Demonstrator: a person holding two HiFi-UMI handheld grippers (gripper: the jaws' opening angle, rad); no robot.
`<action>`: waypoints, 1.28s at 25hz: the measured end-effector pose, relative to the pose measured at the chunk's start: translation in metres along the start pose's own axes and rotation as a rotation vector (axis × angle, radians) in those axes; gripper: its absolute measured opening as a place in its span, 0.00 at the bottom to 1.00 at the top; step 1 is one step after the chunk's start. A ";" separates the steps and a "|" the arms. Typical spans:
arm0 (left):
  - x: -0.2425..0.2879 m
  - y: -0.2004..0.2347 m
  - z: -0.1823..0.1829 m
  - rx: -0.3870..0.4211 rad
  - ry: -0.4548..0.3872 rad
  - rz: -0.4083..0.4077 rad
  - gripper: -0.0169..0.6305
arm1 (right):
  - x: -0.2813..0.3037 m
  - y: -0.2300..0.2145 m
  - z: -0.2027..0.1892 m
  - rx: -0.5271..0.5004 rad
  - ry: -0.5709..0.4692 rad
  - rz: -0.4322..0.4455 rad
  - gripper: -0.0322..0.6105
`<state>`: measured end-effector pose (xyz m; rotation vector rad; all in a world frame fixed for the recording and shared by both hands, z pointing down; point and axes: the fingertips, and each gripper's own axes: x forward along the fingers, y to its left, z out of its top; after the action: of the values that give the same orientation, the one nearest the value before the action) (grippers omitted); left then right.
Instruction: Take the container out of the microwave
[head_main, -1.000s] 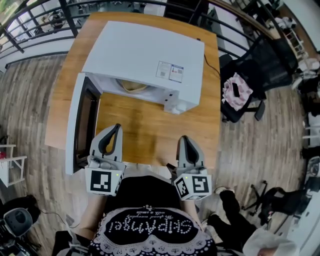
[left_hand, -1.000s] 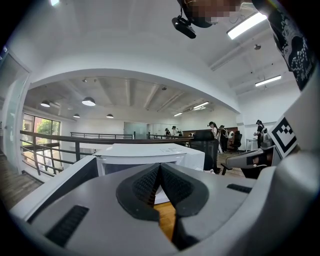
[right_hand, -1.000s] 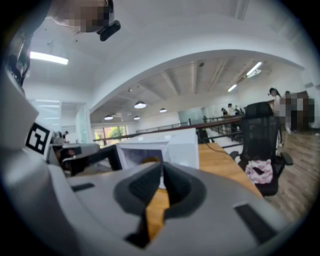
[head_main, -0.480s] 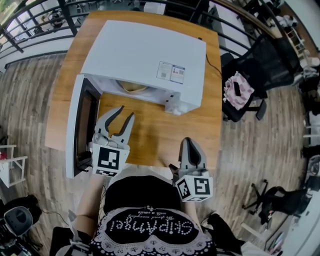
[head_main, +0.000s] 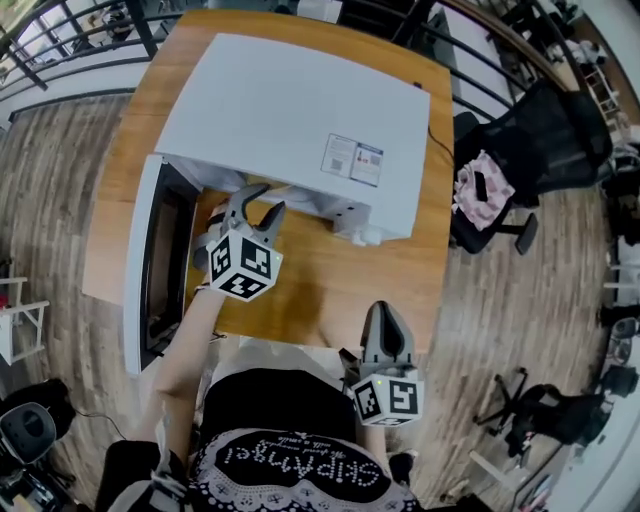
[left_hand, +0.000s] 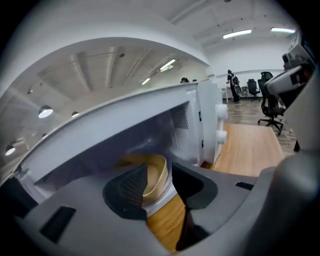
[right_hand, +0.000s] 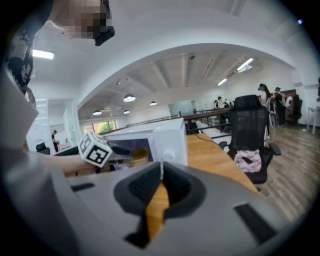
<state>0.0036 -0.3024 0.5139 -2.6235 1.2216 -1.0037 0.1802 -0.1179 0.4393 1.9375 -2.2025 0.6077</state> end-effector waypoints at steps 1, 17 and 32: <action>0.009 0.000 -0.006 0.025 0.027 -0.005 0.30 | 0.001 -0.001 -0.002 0.003 0.008 -0.002 0.11; 0.062 -0.002 -0.043 0.156 0.168 -0.066 0.18 | 0.018 -0.006 -0.009 0.023 0.050 -0.015 0.11; 0.037 -0.006 -0.036 0.179 0.184 -0.111 0.09 | 0.018 0.005 -0.005 0.008 0.034 0.016 0.11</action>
<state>0.0034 -0.3179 0.5634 -2.5295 0.9732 -1.3327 0.1719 -0.1326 0.4494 1.9003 -2.2005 0.6483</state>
